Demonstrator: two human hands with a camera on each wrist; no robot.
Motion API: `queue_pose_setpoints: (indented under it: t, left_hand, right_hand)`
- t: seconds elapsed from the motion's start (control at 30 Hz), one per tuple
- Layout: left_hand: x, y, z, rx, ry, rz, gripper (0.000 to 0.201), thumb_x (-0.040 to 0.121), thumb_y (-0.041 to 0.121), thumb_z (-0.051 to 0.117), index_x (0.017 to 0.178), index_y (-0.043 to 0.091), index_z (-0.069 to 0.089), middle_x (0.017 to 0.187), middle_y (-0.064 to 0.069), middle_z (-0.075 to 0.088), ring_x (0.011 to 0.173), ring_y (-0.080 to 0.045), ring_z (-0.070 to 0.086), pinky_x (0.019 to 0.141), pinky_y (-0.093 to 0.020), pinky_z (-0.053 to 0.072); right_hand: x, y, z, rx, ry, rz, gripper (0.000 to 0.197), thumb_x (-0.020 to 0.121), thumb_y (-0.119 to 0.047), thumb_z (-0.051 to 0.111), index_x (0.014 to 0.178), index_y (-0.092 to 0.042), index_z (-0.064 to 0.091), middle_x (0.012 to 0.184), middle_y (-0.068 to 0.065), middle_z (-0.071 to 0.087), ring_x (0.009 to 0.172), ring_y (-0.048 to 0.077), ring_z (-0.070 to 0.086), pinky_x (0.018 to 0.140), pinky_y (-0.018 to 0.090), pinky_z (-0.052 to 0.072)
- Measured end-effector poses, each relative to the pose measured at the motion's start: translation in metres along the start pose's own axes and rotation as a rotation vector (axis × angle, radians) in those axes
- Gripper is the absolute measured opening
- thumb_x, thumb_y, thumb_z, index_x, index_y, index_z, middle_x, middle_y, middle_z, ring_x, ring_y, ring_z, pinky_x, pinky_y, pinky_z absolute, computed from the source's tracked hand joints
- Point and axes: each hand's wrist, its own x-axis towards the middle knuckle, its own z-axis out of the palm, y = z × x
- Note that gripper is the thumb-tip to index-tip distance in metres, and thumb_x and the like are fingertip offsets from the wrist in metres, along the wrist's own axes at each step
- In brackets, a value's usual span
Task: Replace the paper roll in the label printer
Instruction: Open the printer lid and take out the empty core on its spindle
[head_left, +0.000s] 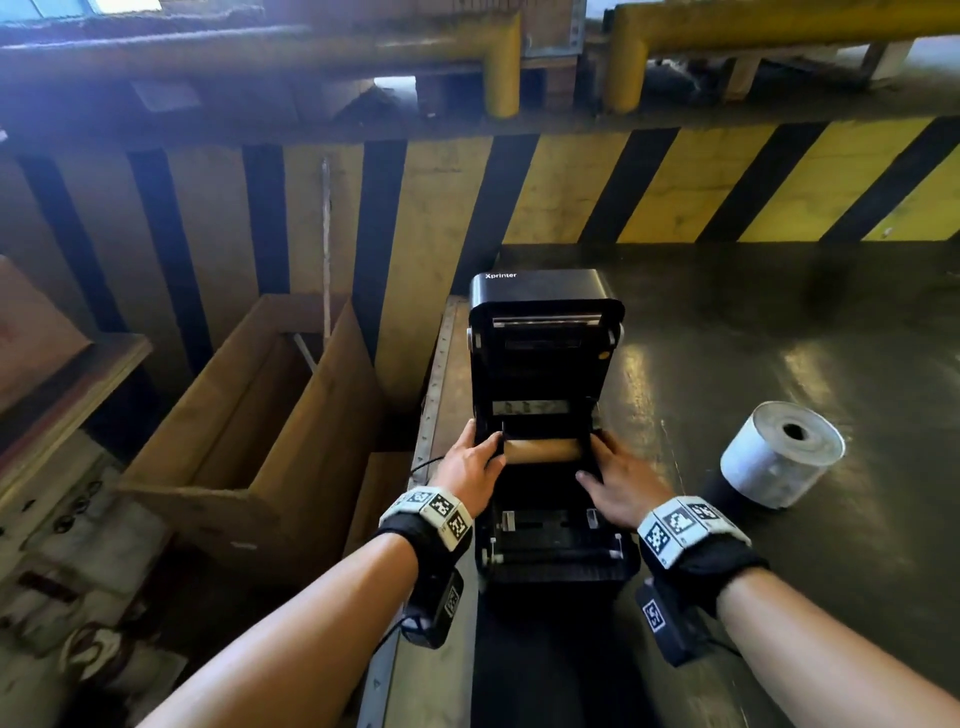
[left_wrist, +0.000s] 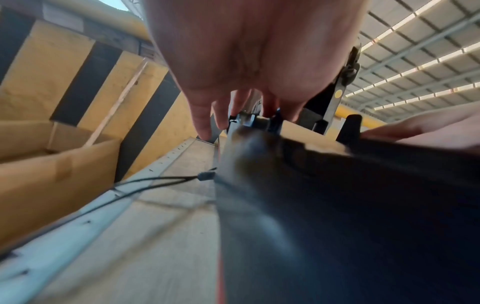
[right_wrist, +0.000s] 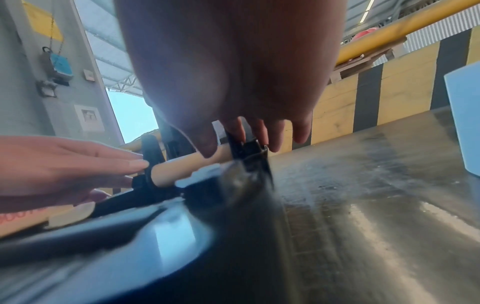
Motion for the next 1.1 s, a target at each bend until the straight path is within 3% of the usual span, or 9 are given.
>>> queue_pose_setpoints:
  t: [0.13, 0.27, 0.53, 0.63, 0.7, 0.8, 0.9, 1.0, 1.1]
  left_hand:
    - [0.001, 0.010, -0.002, -0.102, 0.081, -0.005, 0.045, 0.099, 0.026, 0.039, 0.143, 0.016, 0.041, 0.159, -0.012, 0.020, 0.138, -0.030, 0.039, 0.110, -0.029, 0.033]
    - [-0.004, 0.023, -0.022, -0.168, 0.168, 0.026, 0.043, 0.099, 0.024, 0.042, 0.139, 0.009, 0.046, 0.148, -0.014, 0.044, 0.135, -0.027, 0.044, 0.110, -0.025, 0.030]
    - [-0.032, 0.072, -0.041, -0.233, 0.072, 0.134, 0.034, 0.098, 0.031, 0.042, 0.112, 0.007, 0.062, 0.101, -0.017, 0.069, 0.091, -0.033, 0.065, 0.069, -0.028, 0.043]
    - [-0.039, 0.087, -0.035, -0.282, -0.003, 0.191, 0.030, 0.096, 0.033, 0.047, 0.111, 0.012, 0.062, 0.083, -0.006, 0.063, 0.067, -0.020, 0.060, 0.055, -0.020, 0.041]
    - [-0.043, 0.098, -0.026, -0.355, -0.051, 0.223, 0.028, 0.095, 0.028, 0.051, 0.115, 0.012, 0.061, 0.072, 0.004, 0.055, 0.056, -0.009, 0.049, 0.047, -0.010, 0.037]
    - [-0.048, 0.119, -0.008, -0.596, -0.166, 0.231, 0.021, 0.094, 0.009, 0.053, 0.114, 0.008, 0.060, 0.078, -0.003, 0.054, 0.070, -0.016, 0.052, 0.063, -0.018, 0.046]
    - [-0.054, 0.142, 0.017, -0.776, -0.283, 0.198, 0.023, 0.092, 0.001, 0.052, 0.112, 0.011, 0.058, 0.089, -0.012, 0.052, 0.079, -0.020, 0.051, 0.069, -0.026, 0.048]
    - [-0.059, 0.161, 0.048, -0.800, -0.273, 0.174, 0.030, 0.081, 0.024, 0.065, 0.109, 0.014, 0.063, 0.092, -0.014, 0.055, 0.085, -0.024, 0.049, 0.077, -0.039, 0.044]
    - [-0.065, 0.179, 0.079, -0.783, -0.279, 0.123, 0.030, 0.077, 0.036, 0.064, 0.103, 0.022, 0.068, 0.092, -0.010, 0.059, 0.084, -0.023, 0.050, 0.074, -0.040, 0.042]
  right_hand:
    - [0.002, -0.009, -0.013, 0.080, 0.030, 0.002, 0.053, 0.093, -0.024, 0.041, 0.144, -0.017, 0.027, 0.153, 0.008, 0.029, 0.135, 0.031, 0.036, 0.112, 0.042, 0.029]
    - [-0.011, -0.025, -0.044, 0.129, 0.070, -0.020, 0.035, 0.095, -0.011, 0.037, 0.128, -0.009, 0.050, 0.125, 0.020, 0.059, 0.116, 0.036, 0.054, 0.087, 0.027, 0.038]
    - [-0.068, -0.015, -0.082, 0.203, 0.333, 0.061, 0.031, 0.091, -0.012, 0.044, 0.115, -0.012, 0.063, 0.104, 0.020, 0.069, 0.100, 0.038, 0.060, 0.079, 0.032, 0.043]
    - [-0.091, 0.010, -0.088, 0.299, 0.408, 0.102, 0.026, 0.089, -0.017, 0.053, 0.111, -0.016, 0.066, 0.099, 0.012, 0.070, 0.098, 0.030, 0.062, 0.085, 0.034, 0.047]
    - [-0.105, 0.030, -0.088, 0.519, 0.427, 0.095, 0.026, 0.088, -0.011, 0.055, 0.112, -0.013, 0.066, 0.092, 0.005, 0.067, 0.092, 0.023, 0.063, 0.079, 0.024, 0.052]
    - [-0.128, 0.059, -0.082, 0.749, 0.460, 0.110, 0.021, 0.087, -0.001, 0.055, 0.102, -0.009, 0.067, 0.091, 0.005, 0.063, 0.076, 0.010, 0.058, 0.069, 0.006, 0.048]
    - [-0.144, 0.100, -0.075, 0.952, 0.489, 0.159, 0.016, 0.086, -0.006, 0.058, 0.084, -0.017, 0.070, 0.088, 0.007, 0.068, 0.082, 0.016, 0.061, 0.088, 0.028, 0.048]
    - [-0.155, 0.140, -0.069, 1.149, 0.405, 0.173, 0.015, 0.088, -0.007, 0.055, 0.097, -0.005, 0.068, 0.081, 0.004, 0.068, 0.071, 0.007, 0.065, 0.075, 0.019, 0.054]
    - [-0.164, 0.173, -0.065, 1.248, 0.316, 0.201, 0.013, 0.090, -0.008, 0.052, 0.086, -0.008, 0.064, 0.082, 0.008, 0.063, 0.073, 0.014, 0.061, 0.066, 0.015, 0.055]
